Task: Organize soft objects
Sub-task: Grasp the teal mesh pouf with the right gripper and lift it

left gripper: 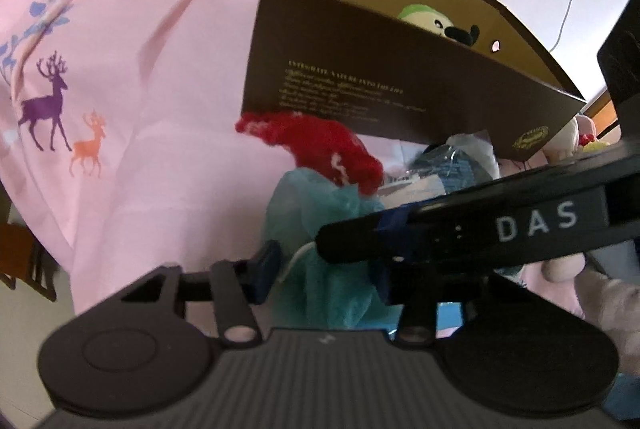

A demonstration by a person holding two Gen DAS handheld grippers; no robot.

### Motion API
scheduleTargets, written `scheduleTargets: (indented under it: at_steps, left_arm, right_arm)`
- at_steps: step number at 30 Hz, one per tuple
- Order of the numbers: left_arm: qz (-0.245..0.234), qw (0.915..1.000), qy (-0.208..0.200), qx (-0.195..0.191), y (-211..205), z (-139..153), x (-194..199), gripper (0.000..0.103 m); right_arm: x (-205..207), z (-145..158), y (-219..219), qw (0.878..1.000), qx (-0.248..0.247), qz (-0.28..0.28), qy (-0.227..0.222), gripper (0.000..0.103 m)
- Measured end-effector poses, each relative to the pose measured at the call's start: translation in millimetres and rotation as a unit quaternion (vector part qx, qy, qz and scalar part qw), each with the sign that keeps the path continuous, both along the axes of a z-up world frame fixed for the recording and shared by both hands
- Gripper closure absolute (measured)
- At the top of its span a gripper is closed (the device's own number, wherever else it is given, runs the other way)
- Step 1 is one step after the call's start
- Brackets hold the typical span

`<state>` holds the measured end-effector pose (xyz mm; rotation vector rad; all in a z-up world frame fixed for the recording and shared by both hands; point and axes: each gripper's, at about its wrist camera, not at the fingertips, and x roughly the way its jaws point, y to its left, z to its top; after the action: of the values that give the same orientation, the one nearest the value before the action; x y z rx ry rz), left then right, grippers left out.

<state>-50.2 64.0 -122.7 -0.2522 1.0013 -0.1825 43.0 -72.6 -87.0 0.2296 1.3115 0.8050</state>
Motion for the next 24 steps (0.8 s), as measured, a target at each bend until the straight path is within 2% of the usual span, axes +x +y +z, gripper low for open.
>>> scheduleTargets:
  at_steps: [6, 9, 16, 24]
  left_arm:
    - [0.0, 0.9999, -0.012, -0.013, 2.0, -1.6, -2.6, 0.077]
    - [0.001, 0.9996, -0.026, -0.012, 2.5, 4.0, -6.7, 0.08]
    - [-0.005, 0.9984, -0.056, -0.005, 2.7, 29.6, -19.4, 0.081]
    - [-0.022, 0.993, -0.114, 0.018, -0.2, 76.8, -31.4, 0.081]
  right_arm:
    - [1.3, -1.8, -1.2, 1.0, 0.011, -0.003, 0.008, 0.085]
    - [-0.5, 1.7, -1.7, 1.0, 0.02, 0.003, -0.003, 0.088]
    - [-4.0, 19.5, -6.6, 0.998, 0.058, 0.019, -0.032, 0.091]
    - [-5.8, 56.3, -19.2, 0.989, 0.118, 0.018, -0.082, 0.091]
